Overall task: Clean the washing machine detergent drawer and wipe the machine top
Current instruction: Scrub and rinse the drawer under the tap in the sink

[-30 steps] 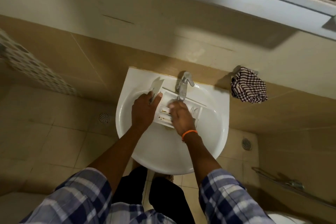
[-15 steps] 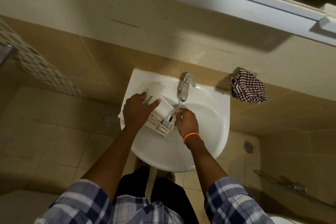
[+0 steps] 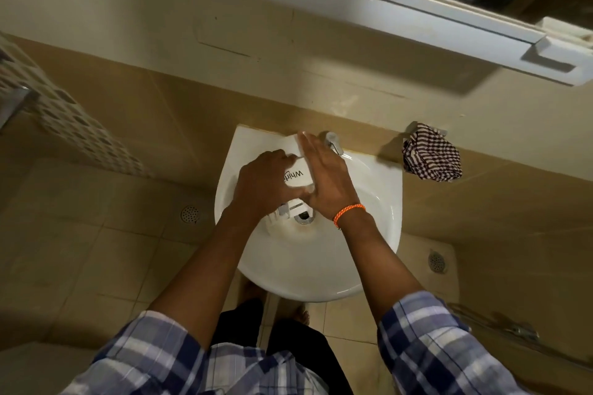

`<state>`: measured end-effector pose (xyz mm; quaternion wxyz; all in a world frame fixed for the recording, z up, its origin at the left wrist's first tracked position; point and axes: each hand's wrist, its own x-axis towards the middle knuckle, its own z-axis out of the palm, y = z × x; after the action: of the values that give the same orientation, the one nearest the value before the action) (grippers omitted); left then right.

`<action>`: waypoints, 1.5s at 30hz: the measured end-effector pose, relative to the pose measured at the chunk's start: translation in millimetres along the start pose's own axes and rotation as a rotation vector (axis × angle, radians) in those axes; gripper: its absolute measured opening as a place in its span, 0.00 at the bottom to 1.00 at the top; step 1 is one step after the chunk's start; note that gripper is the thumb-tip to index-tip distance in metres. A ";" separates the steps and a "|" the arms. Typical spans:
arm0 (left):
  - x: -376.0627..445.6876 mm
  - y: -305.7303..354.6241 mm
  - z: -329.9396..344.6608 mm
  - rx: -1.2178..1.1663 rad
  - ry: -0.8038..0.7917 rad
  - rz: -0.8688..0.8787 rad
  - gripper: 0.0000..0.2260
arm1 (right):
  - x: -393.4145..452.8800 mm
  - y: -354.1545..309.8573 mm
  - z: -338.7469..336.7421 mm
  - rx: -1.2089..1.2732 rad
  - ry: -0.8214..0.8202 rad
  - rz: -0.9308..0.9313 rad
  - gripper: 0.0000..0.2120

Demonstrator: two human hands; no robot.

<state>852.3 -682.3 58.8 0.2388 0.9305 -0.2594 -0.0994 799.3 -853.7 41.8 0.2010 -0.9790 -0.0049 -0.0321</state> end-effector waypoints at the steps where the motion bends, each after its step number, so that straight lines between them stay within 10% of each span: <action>1: 0.8 2.4 -1.7 -0.003 -0.021 0.026 0.36 | -1.2 2.4 -1.9 -0.033 -0.038 -0.003 0.54; 8: 3.6 26.6 -1.7 0.072 -0.116 0.357 0.27 | -31.4 8.6 -17.8 -0.050 -0.153 0.086 0.63; 17: -9.8 45.8 27.1 -0.034 0.045 0.552 0.22 | -112.5 25.2 18.9 0.326 0.173 0.563 0.54; 26: -29.3 -0.4 72.4 -0.321 0.338 0.028 0.16 | -142.0 22.6 36.8 0.595 0.270 0.907 0.49; 35: -27.2 -43.0 115.0 -0.543 -0.001 -0.614 0.20 | -137.7 31.3 35.0 0.968 0.323 0.994 0.50; 39: -25.0 -53.6 113.4 -1.260 -0.073 -0.913 0.15 | -134.1 40.2 34.4 0.973 0.304 1.016 0.42; 45: -22.4 -55.2 116.6 -1.444 -0.129 -0.915 0.16 | -118.0 47.7 36.8 1.042 0.319 1.059 0.30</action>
<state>821.3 -674.8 -68.1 0.6941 0.5560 0.2553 -0.3794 684.8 -882.7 -18.3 0.6242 -0.6128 0.4801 -0.0658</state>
